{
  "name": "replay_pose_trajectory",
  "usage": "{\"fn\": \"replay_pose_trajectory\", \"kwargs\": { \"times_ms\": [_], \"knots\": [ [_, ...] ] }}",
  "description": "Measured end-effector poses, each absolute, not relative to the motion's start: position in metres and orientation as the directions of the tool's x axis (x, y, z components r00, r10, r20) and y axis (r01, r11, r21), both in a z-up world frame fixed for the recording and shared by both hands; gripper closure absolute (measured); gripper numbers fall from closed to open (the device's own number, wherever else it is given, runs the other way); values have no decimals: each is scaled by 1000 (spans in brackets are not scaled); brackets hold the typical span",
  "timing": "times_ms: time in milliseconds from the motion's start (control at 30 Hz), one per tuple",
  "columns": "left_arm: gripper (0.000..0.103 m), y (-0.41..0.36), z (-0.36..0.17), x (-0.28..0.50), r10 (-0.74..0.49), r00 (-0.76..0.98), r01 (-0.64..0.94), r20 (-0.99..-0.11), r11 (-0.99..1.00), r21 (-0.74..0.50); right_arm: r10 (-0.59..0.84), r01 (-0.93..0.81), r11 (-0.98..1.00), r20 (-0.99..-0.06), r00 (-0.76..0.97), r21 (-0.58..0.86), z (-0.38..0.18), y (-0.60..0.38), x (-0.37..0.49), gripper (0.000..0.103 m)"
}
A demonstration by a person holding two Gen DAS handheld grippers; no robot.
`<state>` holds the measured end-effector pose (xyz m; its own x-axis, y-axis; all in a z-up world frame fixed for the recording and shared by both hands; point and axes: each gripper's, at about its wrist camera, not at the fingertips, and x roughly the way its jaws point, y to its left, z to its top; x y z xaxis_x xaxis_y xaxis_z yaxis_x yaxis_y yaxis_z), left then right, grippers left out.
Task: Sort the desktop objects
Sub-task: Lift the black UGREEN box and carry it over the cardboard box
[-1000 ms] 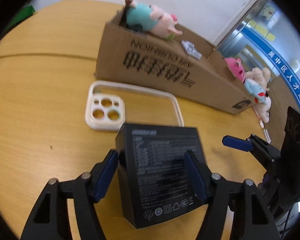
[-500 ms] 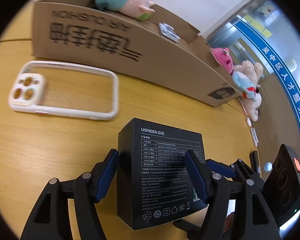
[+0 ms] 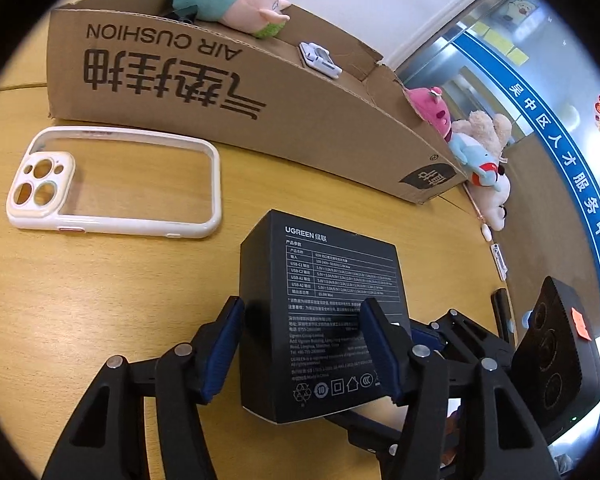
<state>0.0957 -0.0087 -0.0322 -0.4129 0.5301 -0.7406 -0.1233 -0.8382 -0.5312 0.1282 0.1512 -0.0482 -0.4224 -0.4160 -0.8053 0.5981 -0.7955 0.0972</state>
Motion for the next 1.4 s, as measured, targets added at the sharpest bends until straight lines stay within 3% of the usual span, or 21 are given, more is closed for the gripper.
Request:
{"fn": "replay_pose_trajectory", "kwargs": {
  "times_ms": [200, 433, 1000, 1200, 1400],
  "knots": [
    [47, -11, -14, 96, 529, -454, -138, -717, -837, -530, -415, 602, -796, -783, -463, 66, -37, 149, 134, 30],
    [47, -2, 50, 82, 527, -560, -246, -640, -843, -479, -419, 585, -811, -683, -598, -15, 17, 152, 121, 30],
    [48, 30, 211, 11, 580, -723, -504, -375, -814, -288, -311, 441, -856, -415, -855, -269, 174, 171, 53, 30],
    [48, 19, 231, -23, 566, -743, -494, -357, -824, -278, -333, 464, -836, -402, -853, -292, 200, 166, 11, 30],
    [48, -2, 220, -67, 523, -753, -438, -400, -852, -288, -384, 527, -809, -445, -809, -259, 205, 151, -36, 30]
  ]
}}
